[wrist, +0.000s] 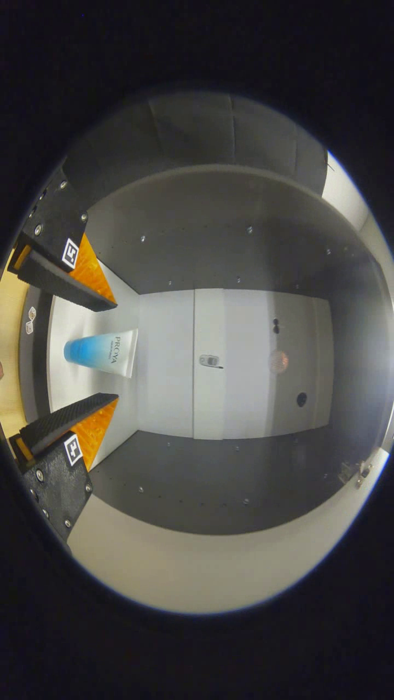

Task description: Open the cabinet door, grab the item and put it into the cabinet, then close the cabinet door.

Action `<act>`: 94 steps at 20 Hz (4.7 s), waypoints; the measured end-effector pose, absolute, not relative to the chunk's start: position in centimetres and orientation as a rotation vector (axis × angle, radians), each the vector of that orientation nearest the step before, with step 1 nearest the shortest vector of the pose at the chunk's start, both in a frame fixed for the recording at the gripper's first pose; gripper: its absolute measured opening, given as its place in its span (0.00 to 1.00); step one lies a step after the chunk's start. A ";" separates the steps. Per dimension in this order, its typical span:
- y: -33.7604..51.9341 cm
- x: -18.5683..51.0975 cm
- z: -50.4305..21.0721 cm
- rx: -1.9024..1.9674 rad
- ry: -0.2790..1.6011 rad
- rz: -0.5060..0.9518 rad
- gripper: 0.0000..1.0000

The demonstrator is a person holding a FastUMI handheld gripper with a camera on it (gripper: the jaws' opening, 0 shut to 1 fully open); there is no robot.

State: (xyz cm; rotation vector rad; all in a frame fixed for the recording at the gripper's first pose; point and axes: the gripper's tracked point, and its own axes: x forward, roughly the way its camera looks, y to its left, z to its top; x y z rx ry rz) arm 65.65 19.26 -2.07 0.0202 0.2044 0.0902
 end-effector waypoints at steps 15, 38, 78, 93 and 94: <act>19.9 45.8 5.0 0.059 0.045 0.169 0.93; -0.5 25.8 4.7 0.074 0.085 -0.140 0.93; 6.3 39.2 5.7 0.029 0.056 -0.164 0.88; 17.1 47.1 3.5 0.063 0.097 0.052 0.91; 17.6 47.2 3.3 0.064 0.102 0.066 0.91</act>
